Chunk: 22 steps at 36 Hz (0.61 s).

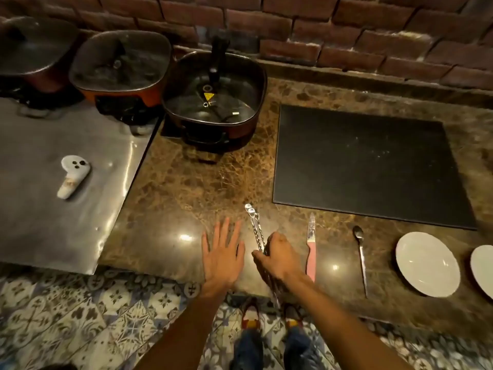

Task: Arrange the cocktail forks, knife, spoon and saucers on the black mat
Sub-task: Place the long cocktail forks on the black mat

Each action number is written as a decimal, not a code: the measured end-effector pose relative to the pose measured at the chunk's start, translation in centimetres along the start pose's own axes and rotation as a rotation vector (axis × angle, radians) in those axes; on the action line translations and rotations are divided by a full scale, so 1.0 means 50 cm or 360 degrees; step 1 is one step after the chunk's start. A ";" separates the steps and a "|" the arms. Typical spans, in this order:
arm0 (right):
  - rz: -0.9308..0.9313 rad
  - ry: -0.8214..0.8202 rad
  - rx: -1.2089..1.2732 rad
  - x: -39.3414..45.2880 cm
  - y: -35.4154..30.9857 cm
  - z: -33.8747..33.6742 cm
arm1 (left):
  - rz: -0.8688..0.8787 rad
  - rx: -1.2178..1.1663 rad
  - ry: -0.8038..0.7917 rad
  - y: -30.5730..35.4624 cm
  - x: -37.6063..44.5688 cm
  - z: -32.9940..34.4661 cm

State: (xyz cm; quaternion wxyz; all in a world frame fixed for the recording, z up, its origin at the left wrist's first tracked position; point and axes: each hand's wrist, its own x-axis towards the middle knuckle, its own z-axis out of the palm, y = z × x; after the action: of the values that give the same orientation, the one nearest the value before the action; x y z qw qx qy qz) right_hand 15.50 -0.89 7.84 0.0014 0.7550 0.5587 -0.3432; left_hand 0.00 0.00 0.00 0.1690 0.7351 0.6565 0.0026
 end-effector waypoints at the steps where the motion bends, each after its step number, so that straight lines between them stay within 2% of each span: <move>1: -0.0006 0.0001 -0.0017 0.004 -0.002 0.005 | -0.0005 0.0045 -0.0033 -0.002 0.004 -0.002; 10: 0.0071 0.0076 -0.0416 0.041 -0.028 0.010 | 0.0046 0.0083 0.0090 -0.012 0.024 0.019; 22: 0.0026 -0.0122 -0.0313 0.110 -0.015 -0.044 | 0.0130 0.0133 0.0274 -0.007 0.075 0.029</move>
State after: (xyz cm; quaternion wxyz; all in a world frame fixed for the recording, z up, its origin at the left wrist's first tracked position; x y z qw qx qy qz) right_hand 16.77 4.90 6.97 0.0997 0.7421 0.5830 -0.3154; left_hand 0.52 3.30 -2.25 0.0810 0.7647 0.6377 0.0452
